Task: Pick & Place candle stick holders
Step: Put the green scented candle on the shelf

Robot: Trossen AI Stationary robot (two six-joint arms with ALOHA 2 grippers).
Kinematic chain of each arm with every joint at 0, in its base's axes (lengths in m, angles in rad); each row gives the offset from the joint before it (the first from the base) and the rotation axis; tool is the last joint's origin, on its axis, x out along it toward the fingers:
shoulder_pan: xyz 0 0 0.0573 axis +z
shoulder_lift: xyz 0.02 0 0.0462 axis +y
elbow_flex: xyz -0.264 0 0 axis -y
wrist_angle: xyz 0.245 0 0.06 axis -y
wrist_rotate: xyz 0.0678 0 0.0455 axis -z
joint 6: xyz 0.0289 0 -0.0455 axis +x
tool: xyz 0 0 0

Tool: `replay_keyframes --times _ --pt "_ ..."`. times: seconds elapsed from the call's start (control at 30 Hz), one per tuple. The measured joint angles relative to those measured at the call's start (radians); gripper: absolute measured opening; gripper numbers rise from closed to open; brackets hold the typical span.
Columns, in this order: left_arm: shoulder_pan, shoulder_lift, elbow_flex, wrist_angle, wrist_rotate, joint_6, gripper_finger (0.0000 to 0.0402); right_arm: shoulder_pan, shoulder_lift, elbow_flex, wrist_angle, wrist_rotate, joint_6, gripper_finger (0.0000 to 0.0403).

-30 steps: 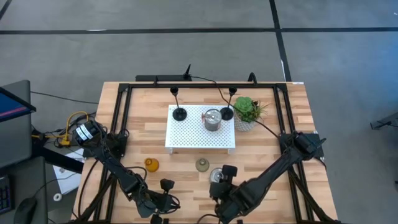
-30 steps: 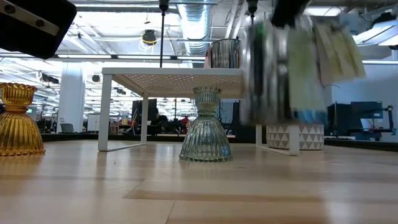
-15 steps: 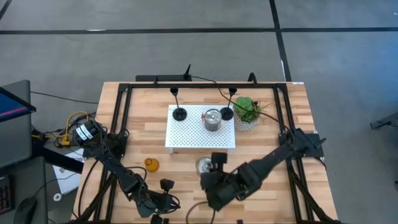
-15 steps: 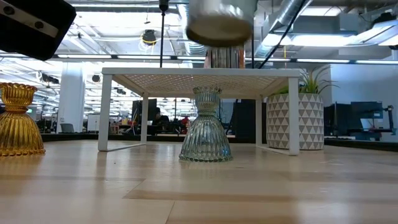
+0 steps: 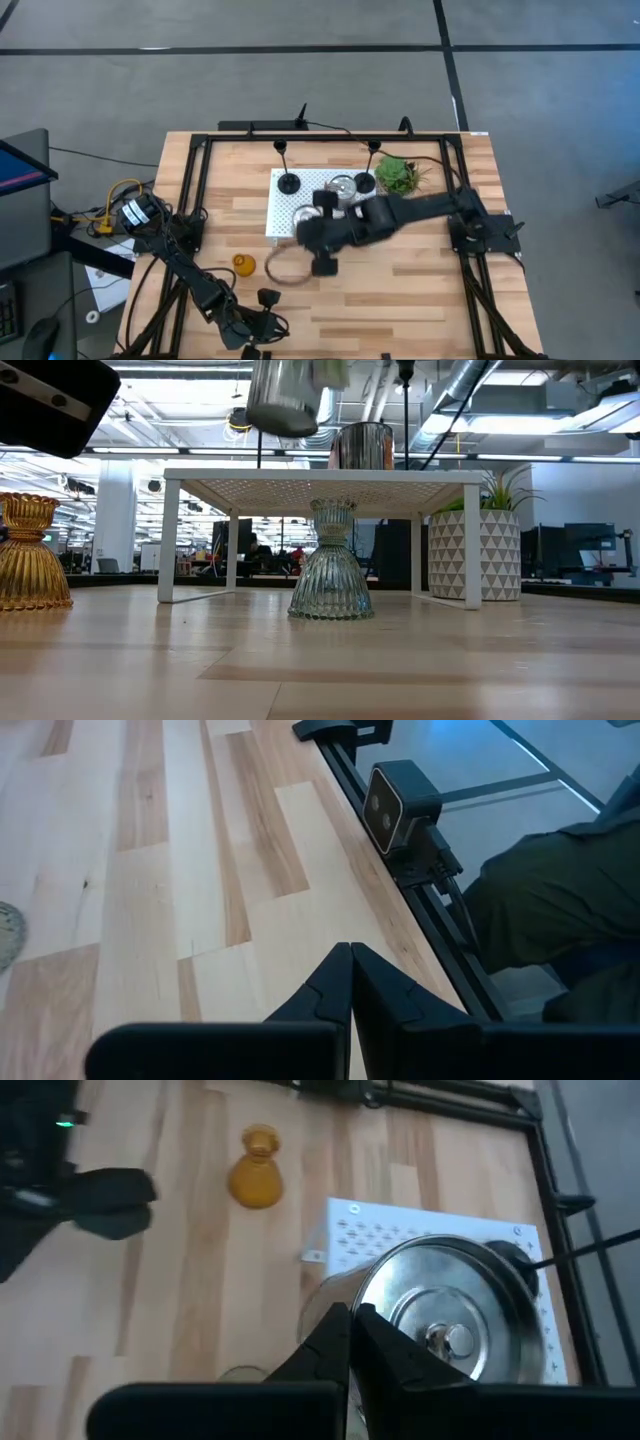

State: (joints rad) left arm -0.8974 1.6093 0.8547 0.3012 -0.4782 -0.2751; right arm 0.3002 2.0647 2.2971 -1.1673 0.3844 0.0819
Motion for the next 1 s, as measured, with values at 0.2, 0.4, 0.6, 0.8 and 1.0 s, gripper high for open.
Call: replay_keyframes --times 0.2,0.4,0.6,0.8,1.0 --pt "0.0 0.0 0.0 0.0 0.001 0.0 0.0005 -0.096 0.009 0.001 0.021 -0.068 -0.07 0.0" --pt "0.0 0.0 0.0 0.0 0.001 -0.005 0.0005 -0.158 0.022 0.0 0.066 -0.15 -0.137 0.0" --pt "0.0 0.0 0.0 0.0 0.001 -0.022 0.0005 -0.199 0.036 0.0 0.06 -0.17 -0.145 0.0" --pt "0.0 0.0 0.0 0.0 0.003 -0.022 0.0005 -0.235 0.035 -0.022 0.072 -0.208 -0.144 0.0" --pt "0.0 0.0 0.0 0.005 0.003 -0.022 0.0005 -0.26 0.034 -0.045 0.074 -0.251 -0.137 0.0"
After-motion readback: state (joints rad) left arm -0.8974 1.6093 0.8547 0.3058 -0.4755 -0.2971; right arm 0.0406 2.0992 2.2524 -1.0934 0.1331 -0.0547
